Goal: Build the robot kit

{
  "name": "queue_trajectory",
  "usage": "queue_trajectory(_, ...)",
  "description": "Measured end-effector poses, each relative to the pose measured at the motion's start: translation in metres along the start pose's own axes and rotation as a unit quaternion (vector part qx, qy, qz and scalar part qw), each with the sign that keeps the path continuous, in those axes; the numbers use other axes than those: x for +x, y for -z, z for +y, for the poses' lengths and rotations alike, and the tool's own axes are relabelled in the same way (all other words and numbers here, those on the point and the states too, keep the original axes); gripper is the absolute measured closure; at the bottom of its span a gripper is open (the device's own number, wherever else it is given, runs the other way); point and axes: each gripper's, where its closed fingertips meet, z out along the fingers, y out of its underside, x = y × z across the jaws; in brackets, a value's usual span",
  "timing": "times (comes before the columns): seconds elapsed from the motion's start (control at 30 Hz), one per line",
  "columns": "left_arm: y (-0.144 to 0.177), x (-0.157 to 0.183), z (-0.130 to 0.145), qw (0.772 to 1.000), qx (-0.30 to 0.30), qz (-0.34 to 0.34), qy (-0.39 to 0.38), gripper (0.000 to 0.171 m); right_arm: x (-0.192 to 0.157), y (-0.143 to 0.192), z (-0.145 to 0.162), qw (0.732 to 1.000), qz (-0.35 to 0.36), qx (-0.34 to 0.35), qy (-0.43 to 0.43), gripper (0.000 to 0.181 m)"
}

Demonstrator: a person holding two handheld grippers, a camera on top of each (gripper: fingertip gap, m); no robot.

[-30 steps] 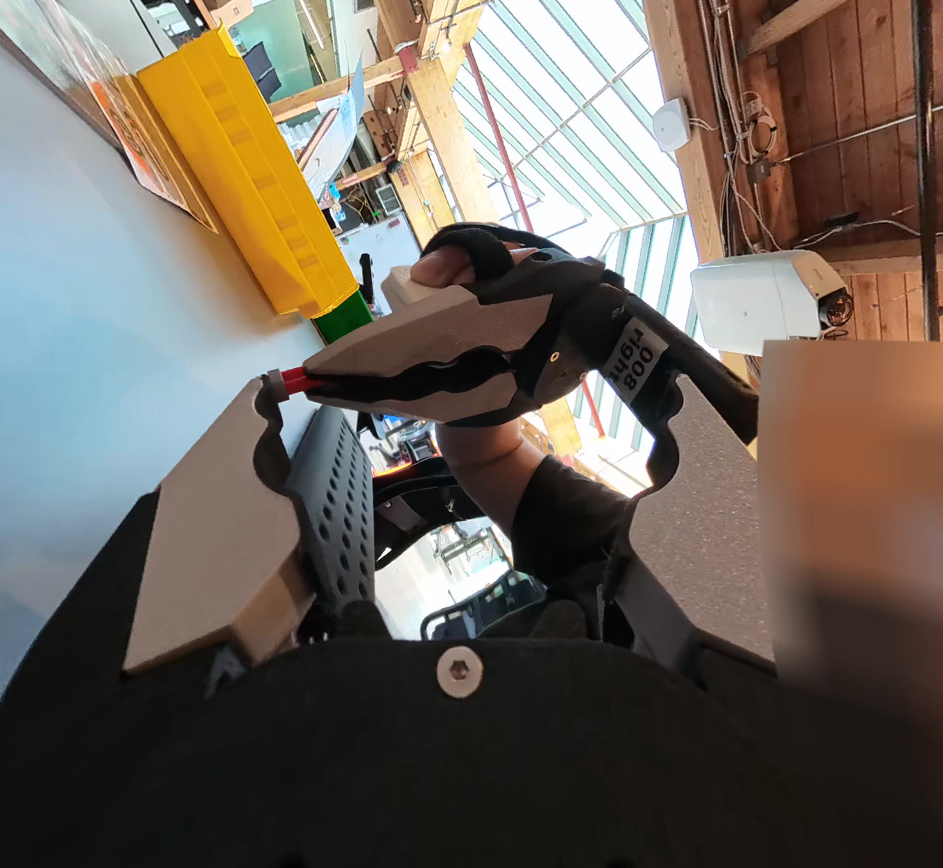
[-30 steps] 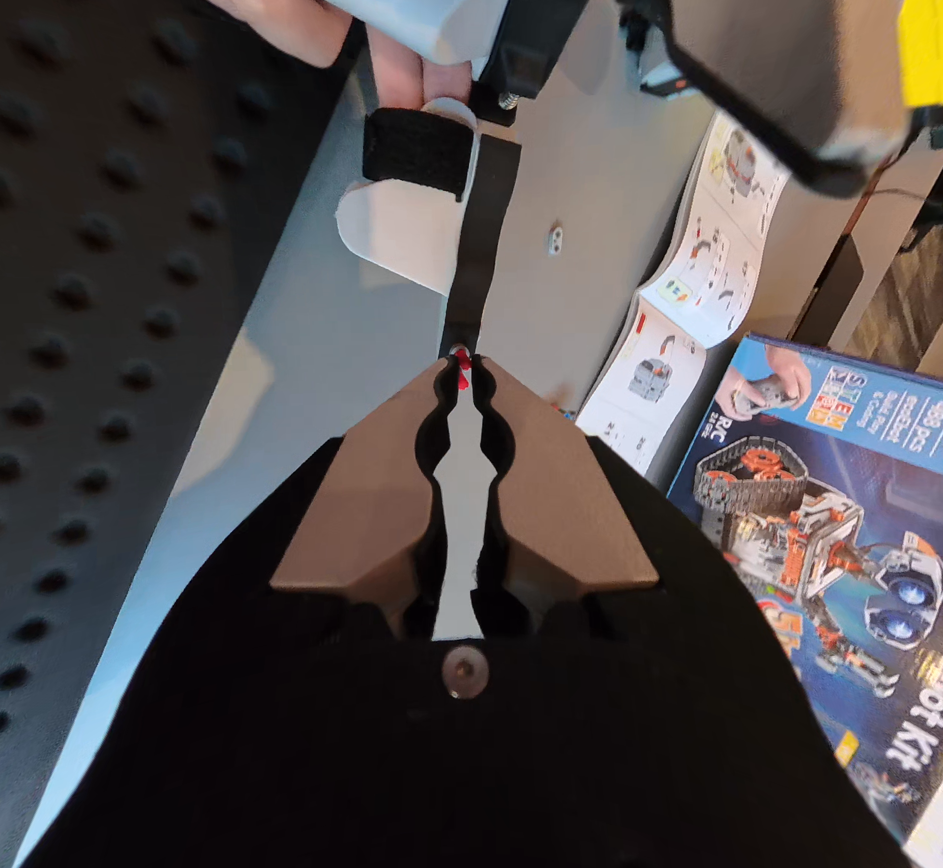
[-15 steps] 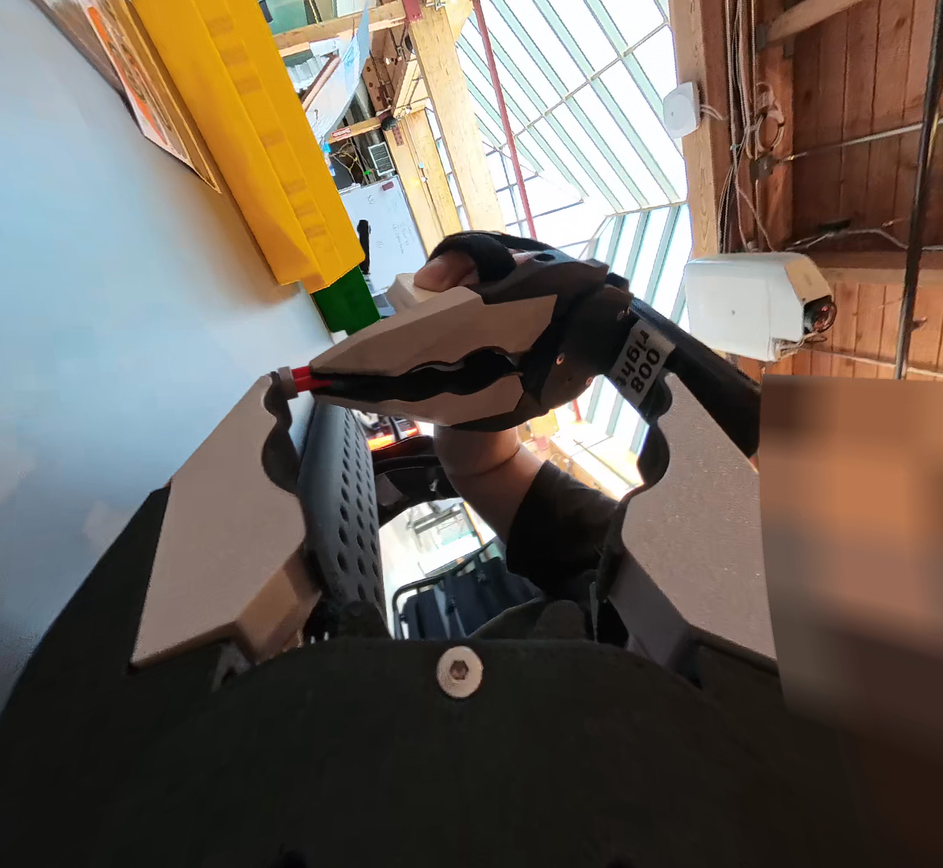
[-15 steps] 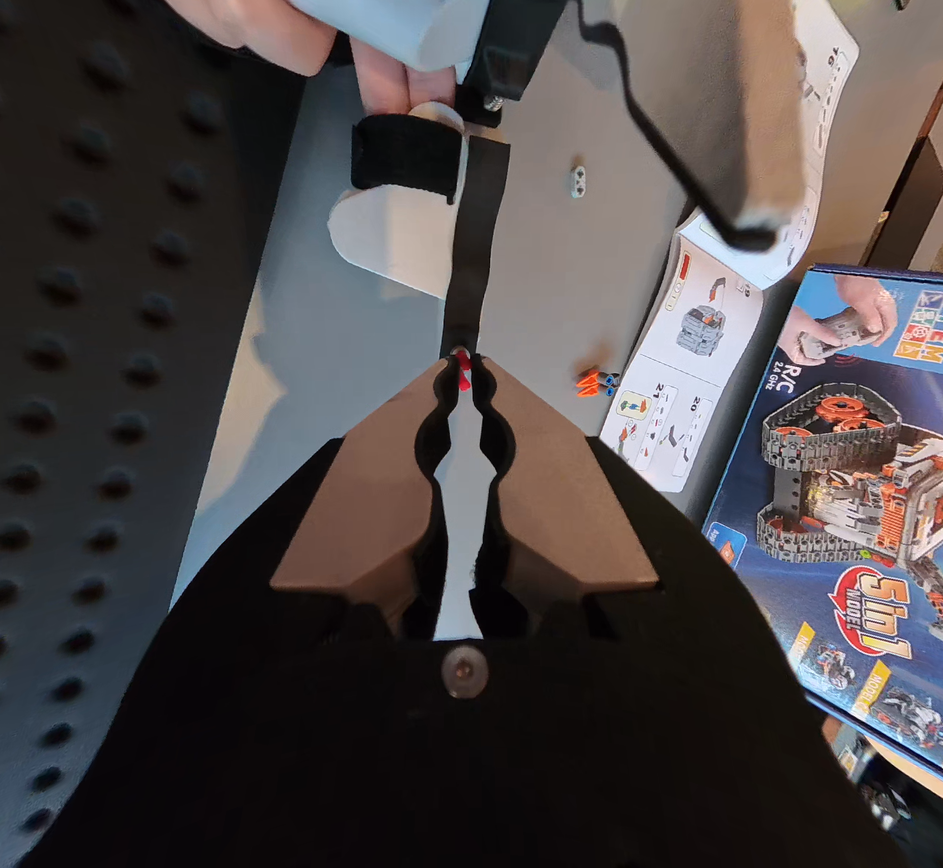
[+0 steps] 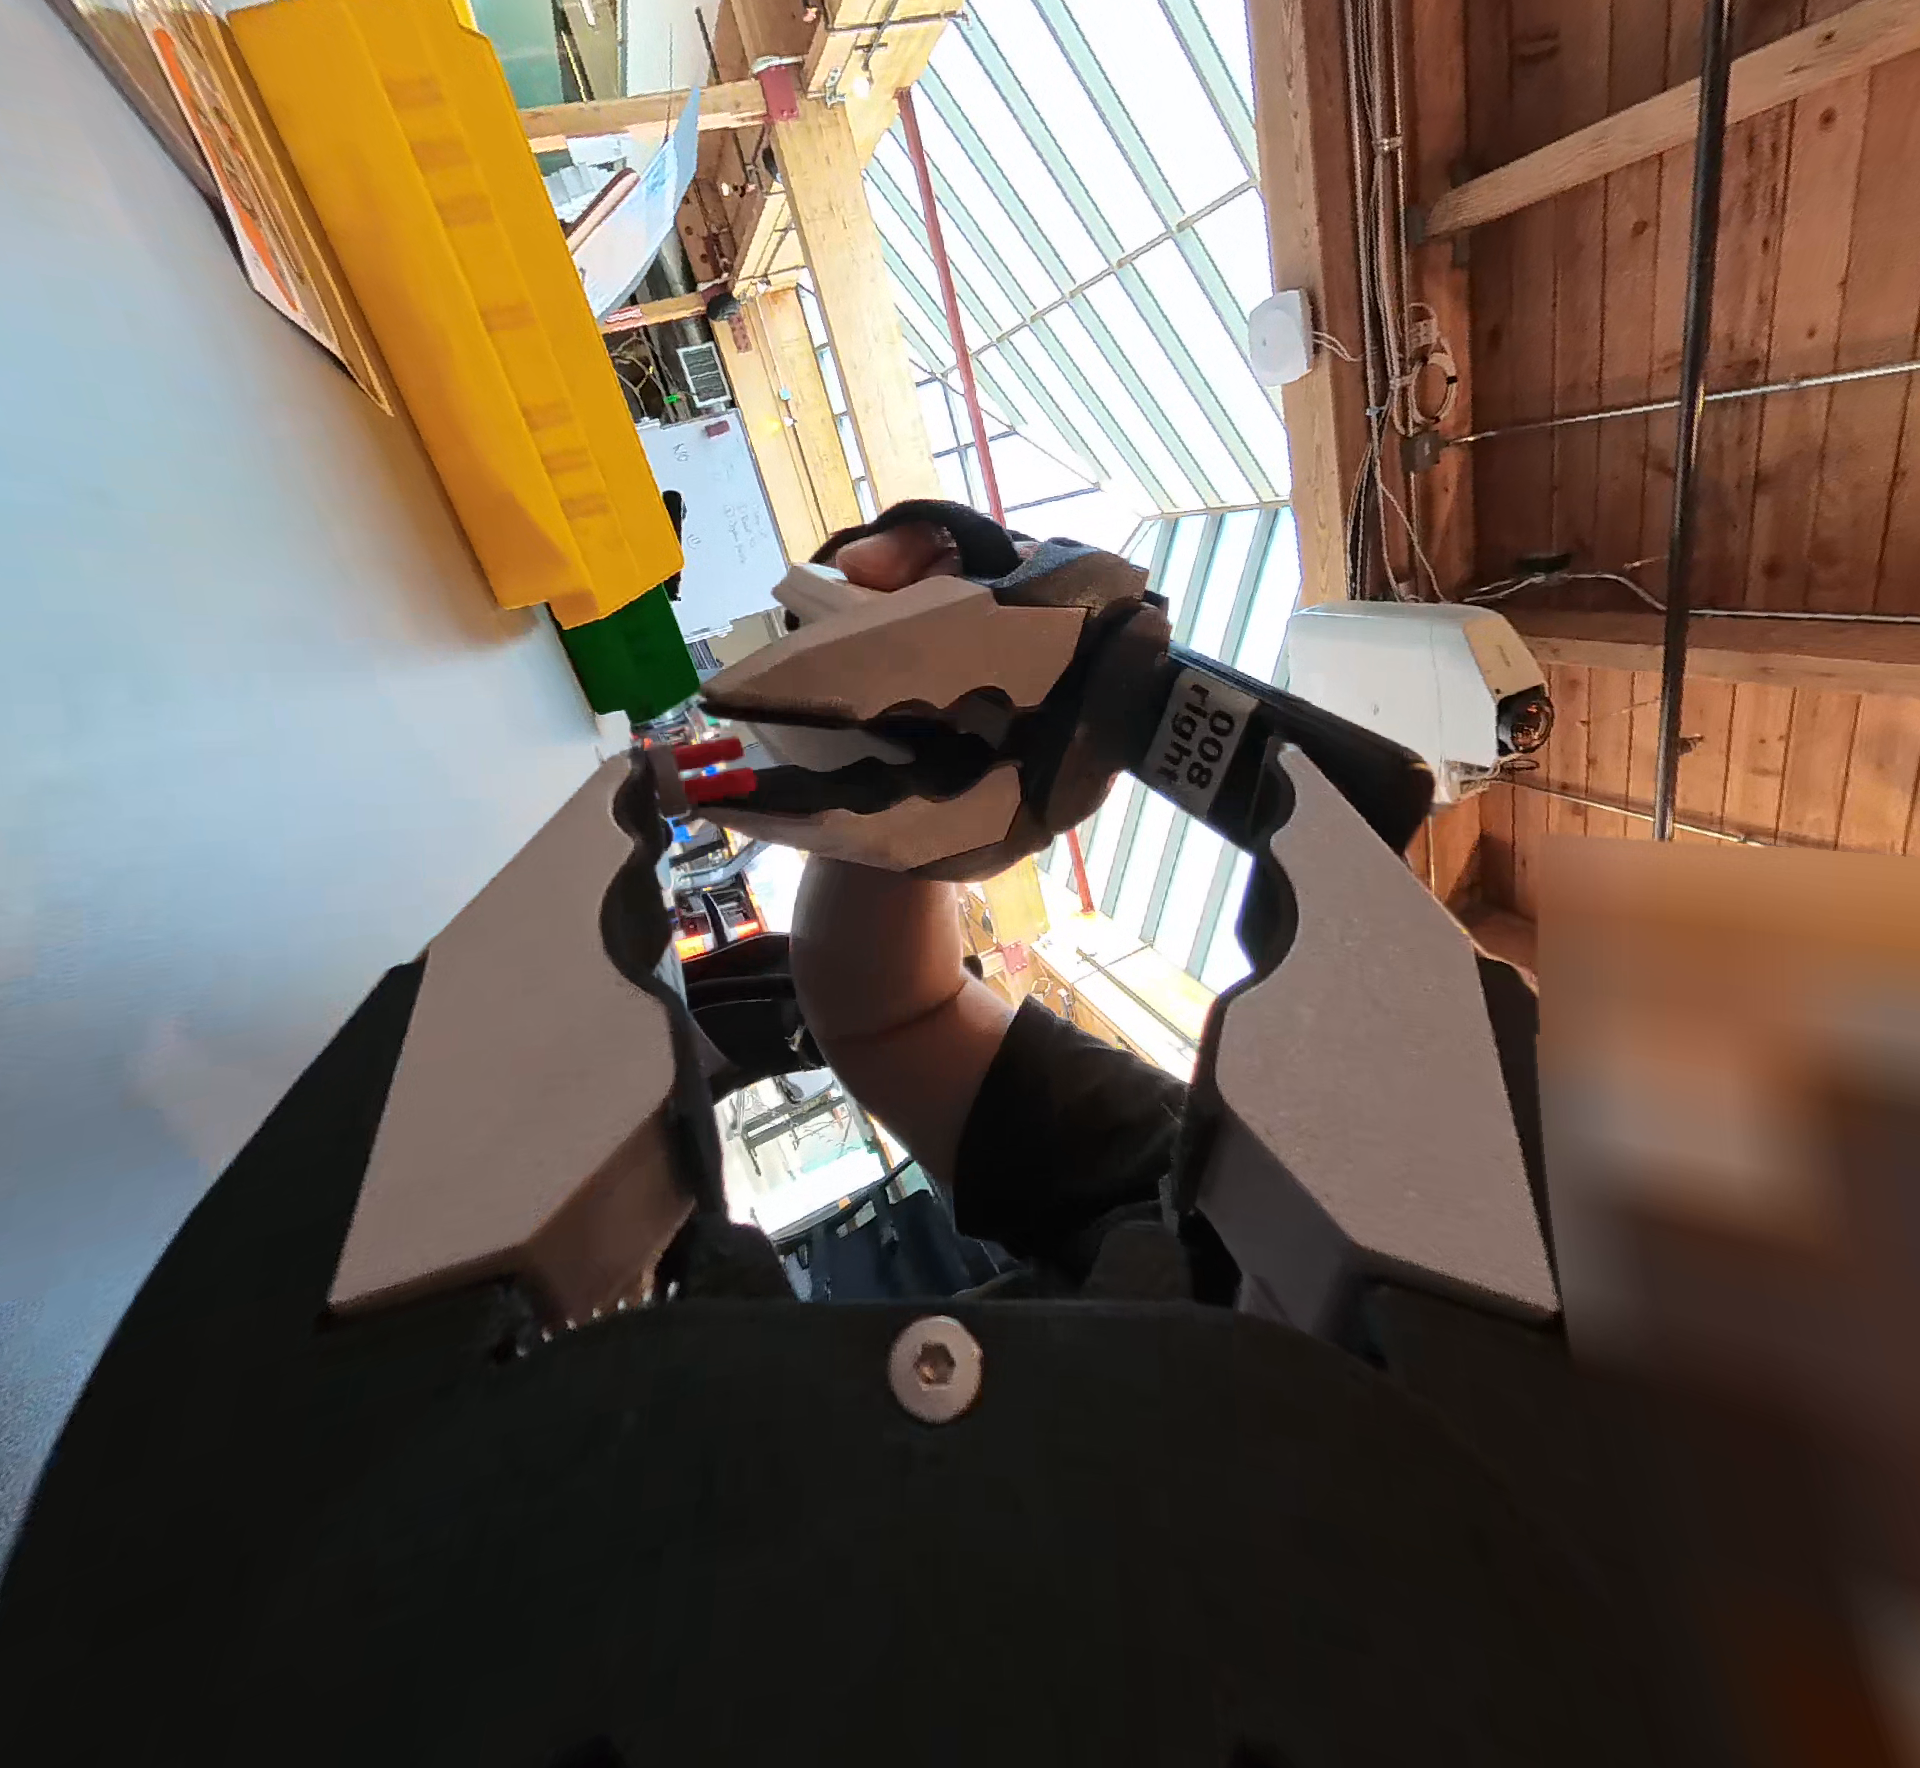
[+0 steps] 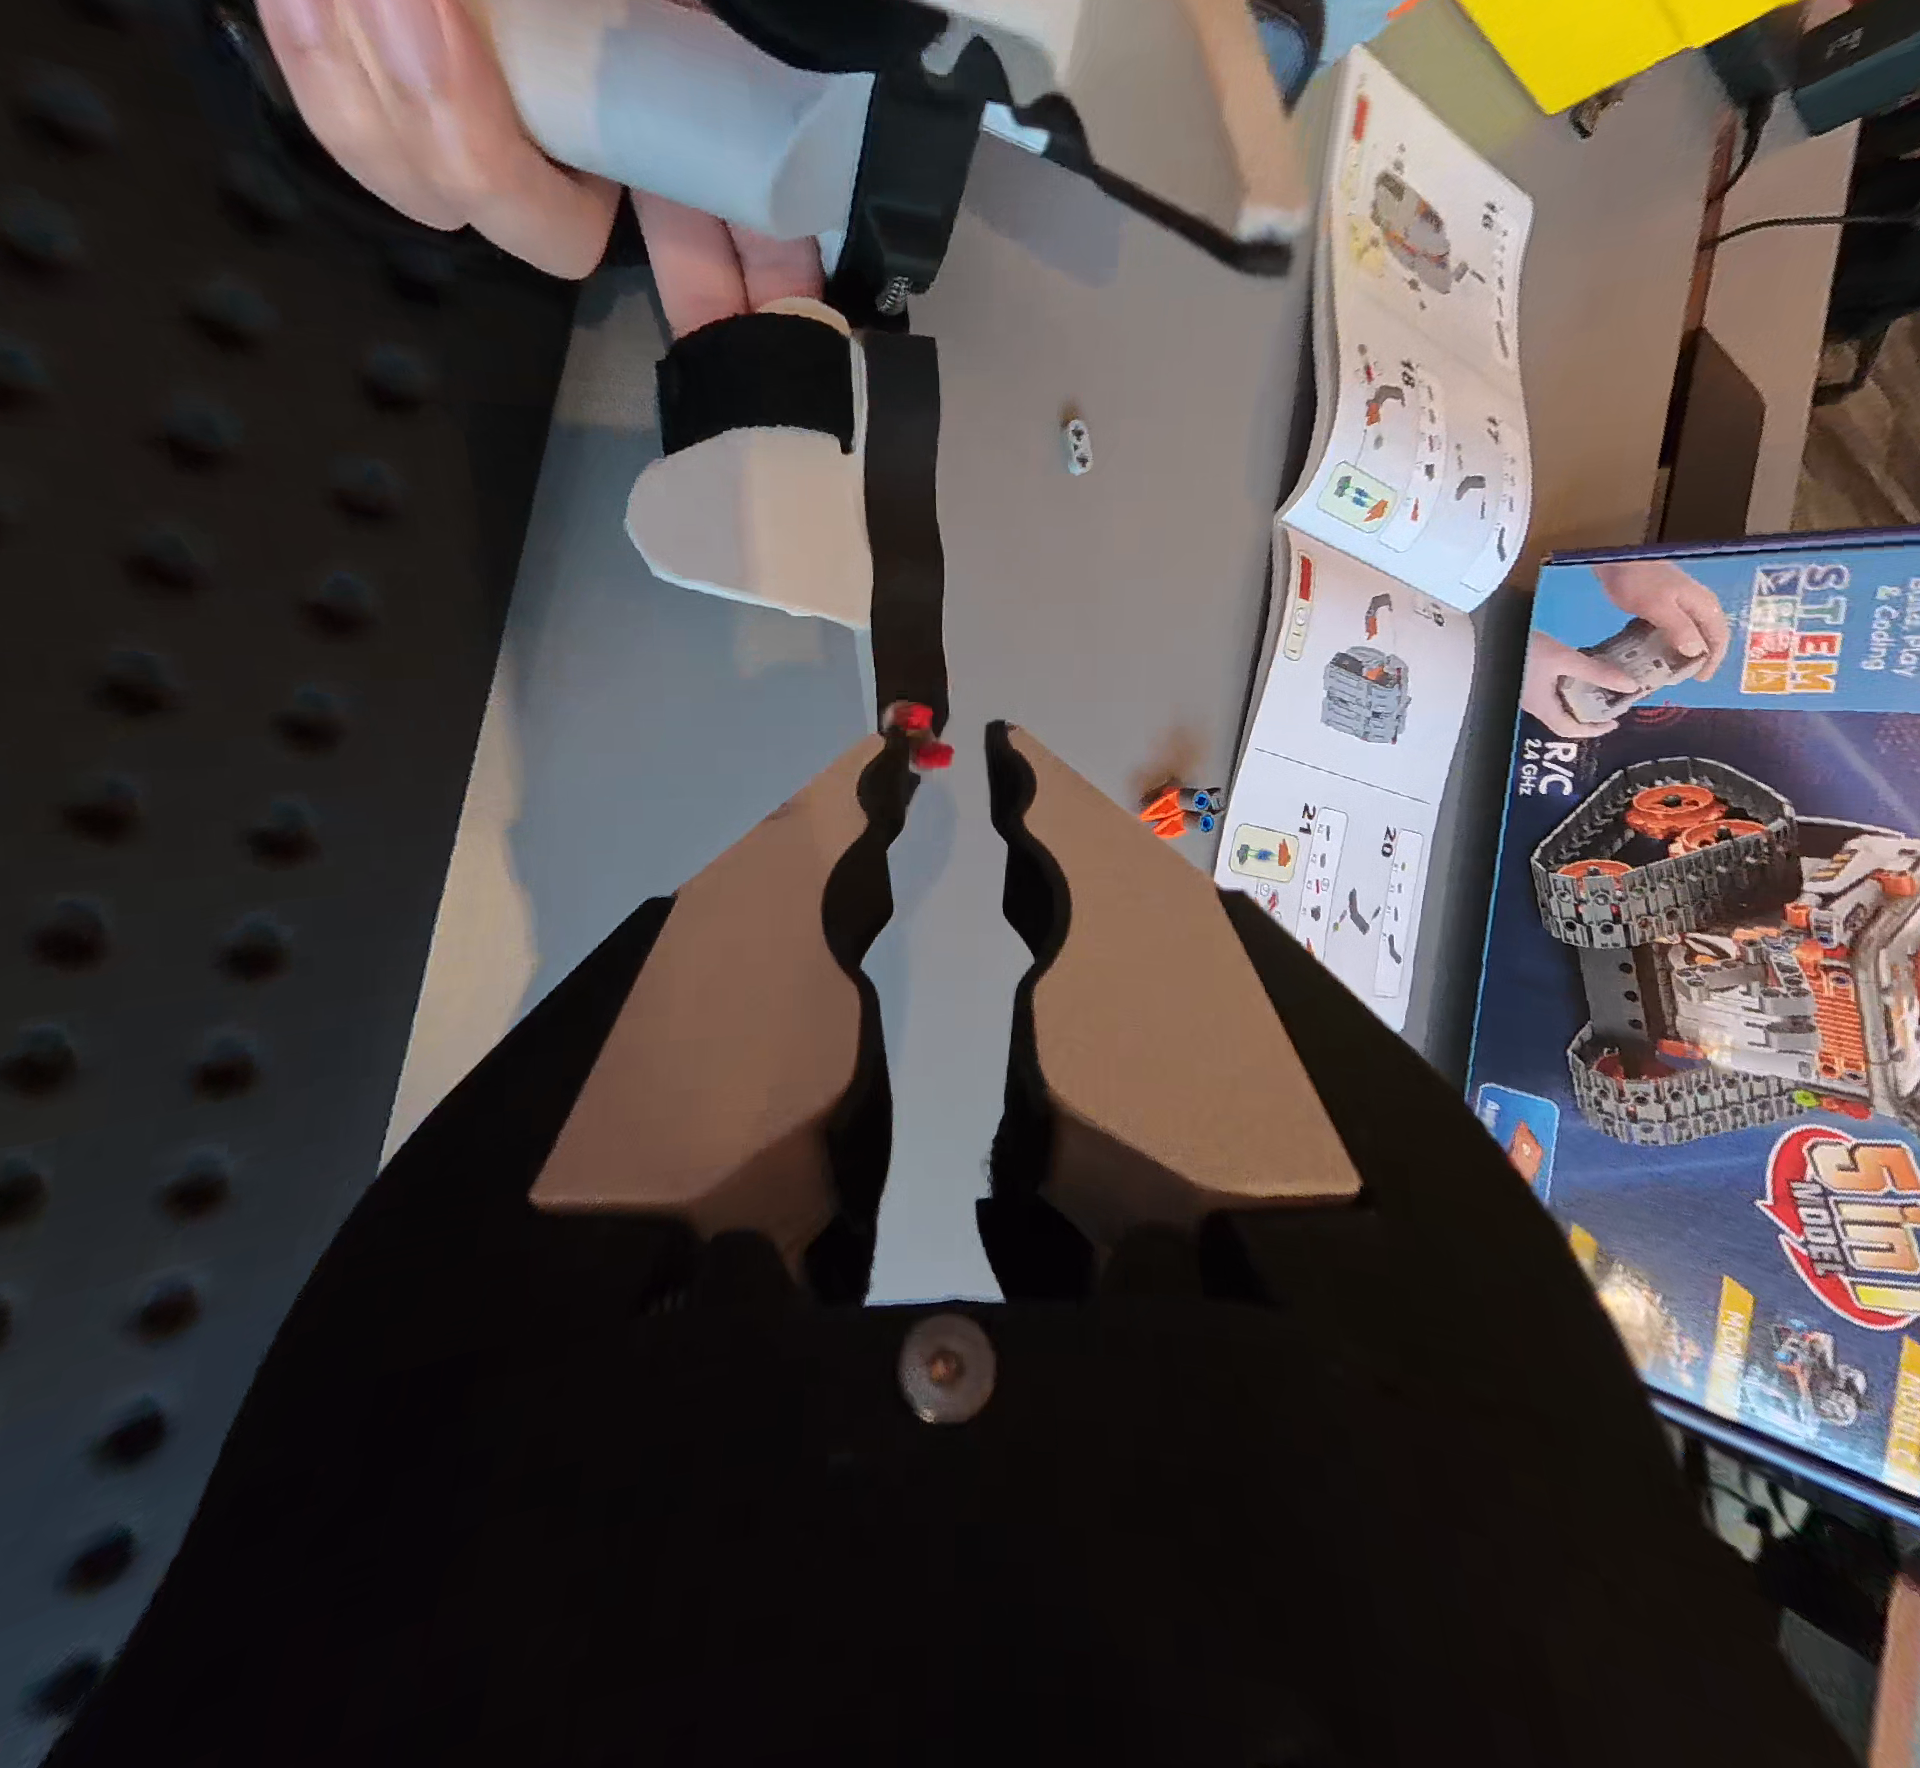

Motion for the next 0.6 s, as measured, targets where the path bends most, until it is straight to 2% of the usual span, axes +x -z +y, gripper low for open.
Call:
queue_trajectory(0.07,-0.001,0.000,0.001,1.000,-0.003,-0.002,-0.004,0.060,-0.002,0.001,0.002,1.000,-0.007,0.016,-0.018,0.163)
queue_trajectory(0.27,-0.002,-0.003,0.005,1.000,-0.014,-0.011,0.002,0.062,-0.011,-0.001,0.004,0.996,-0.027,0.068,-0.050,0.172)
queue_trajectory(0.43,-0.004,-0.008,0.010,0.999,-0.030,-0.024,0.011,0.057,-0.018,-0.004,0.007,0.994,-0.054,0.079,-0.061,0.174)
queue_trajectory(0.53,-0.005,-0.007,0.011,0.999,-0.035,-0.024,0.002,0.058,-0.015,-0.001,0.004,0.979,-0.082,0.125,-0.137,0.175)
queue_trajectory(0.6,-0.006,-0.005,0.013,0.999,-0.040,-0.023,-0.009,0.063,-0.010,0.003,0.001,0.954,-0.111,0.174,-0.217,0.175)
